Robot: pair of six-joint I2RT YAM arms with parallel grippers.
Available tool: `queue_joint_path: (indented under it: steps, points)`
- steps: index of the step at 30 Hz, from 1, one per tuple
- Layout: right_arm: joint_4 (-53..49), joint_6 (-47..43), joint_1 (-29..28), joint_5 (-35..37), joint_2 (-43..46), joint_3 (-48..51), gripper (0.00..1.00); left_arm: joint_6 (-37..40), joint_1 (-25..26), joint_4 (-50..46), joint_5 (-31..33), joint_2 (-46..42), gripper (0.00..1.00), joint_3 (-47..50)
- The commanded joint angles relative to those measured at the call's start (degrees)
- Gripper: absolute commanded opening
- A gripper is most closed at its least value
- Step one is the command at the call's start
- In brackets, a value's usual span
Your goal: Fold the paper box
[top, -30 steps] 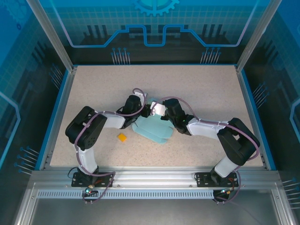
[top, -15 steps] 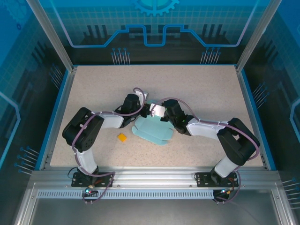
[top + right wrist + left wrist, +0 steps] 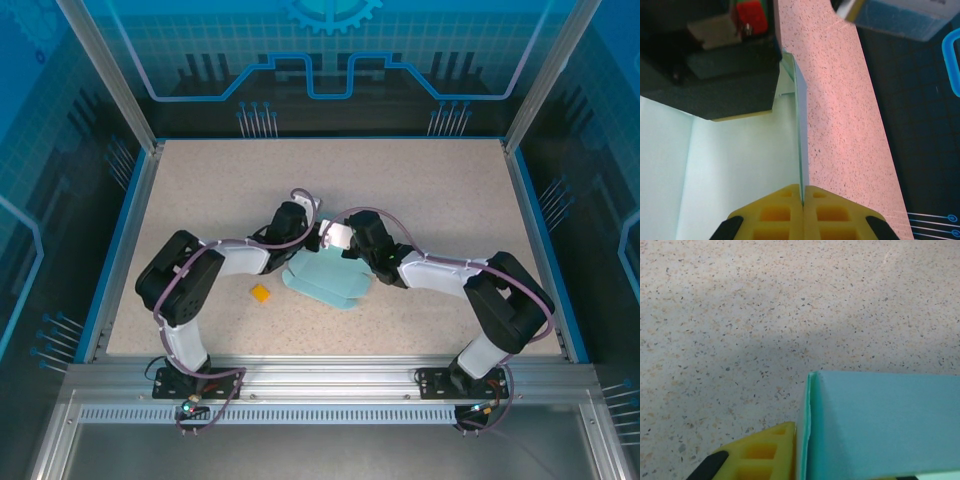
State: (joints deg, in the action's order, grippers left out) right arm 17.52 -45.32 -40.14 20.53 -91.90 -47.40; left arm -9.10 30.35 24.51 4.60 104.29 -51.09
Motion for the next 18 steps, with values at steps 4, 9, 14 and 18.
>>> queue_joint_path:
  steps: [4,9,14,18]
  points:
    - [-2.87,2.66,-2.14,-3.68,3.39,0.75,0.00,-6.38,-2.42,-3.13,15.17,0.86,0.12,-4.10]
    - [-2.39,2.32,-1.53,-1.01,3.39,0.90,0.00,-3.89,-2.86,0.68,8.70,-0.41,0.16,-2.29]
    - [0.24,2.10,-0.82,0.02,3.15,0.63,0.00,-2.93,-3.38,2.85,1.85,-2.14,0.29,0.47]
    - [0.66,1.28,-0.51,0.57,2.61,0.23,0.00,-1.68,-3.54,4.35,-1.28,-3.12,0.37,3.04]
